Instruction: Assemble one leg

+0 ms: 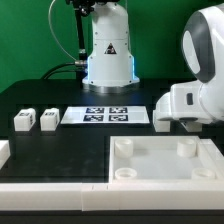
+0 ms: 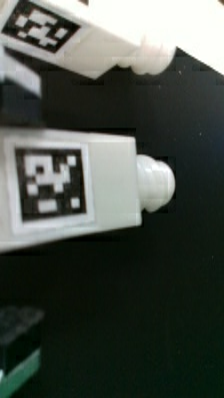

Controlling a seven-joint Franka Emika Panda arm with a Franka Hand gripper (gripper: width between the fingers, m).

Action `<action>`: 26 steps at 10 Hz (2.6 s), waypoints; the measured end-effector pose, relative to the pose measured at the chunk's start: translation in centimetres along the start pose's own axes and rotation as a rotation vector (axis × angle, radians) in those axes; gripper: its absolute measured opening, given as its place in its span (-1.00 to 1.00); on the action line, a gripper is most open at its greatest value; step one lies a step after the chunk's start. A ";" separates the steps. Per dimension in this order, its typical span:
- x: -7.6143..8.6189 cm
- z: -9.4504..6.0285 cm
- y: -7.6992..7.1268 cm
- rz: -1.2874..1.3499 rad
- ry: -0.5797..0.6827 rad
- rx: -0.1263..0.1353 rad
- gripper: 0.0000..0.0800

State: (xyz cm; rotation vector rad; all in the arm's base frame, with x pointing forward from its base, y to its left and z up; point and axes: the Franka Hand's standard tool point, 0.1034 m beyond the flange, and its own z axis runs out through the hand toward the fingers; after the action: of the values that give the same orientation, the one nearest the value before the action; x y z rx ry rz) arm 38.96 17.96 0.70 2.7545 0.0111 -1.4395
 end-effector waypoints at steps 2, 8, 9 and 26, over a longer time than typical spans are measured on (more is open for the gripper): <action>0.0 0.0 0.0 0.000 0.000 0.000 -0.28; -2.5 -6.7 3.0 -0.075 0.027 0.009 -0.28; -3.9 -8.4 3.8 -0.088 0.036 0.010 -0.27; 0.0 -29.5 10.8 -0.241 1.496 -0.039 -0.27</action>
Offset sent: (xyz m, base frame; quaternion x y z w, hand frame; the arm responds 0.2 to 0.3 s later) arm 0.0000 0.0000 0.0000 0.0000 0.0000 0.0000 1.0000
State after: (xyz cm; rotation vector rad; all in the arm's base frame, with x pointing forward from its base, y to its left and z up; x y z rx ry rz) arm 63.39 8.17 17.80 3.0557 0.3803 0.8400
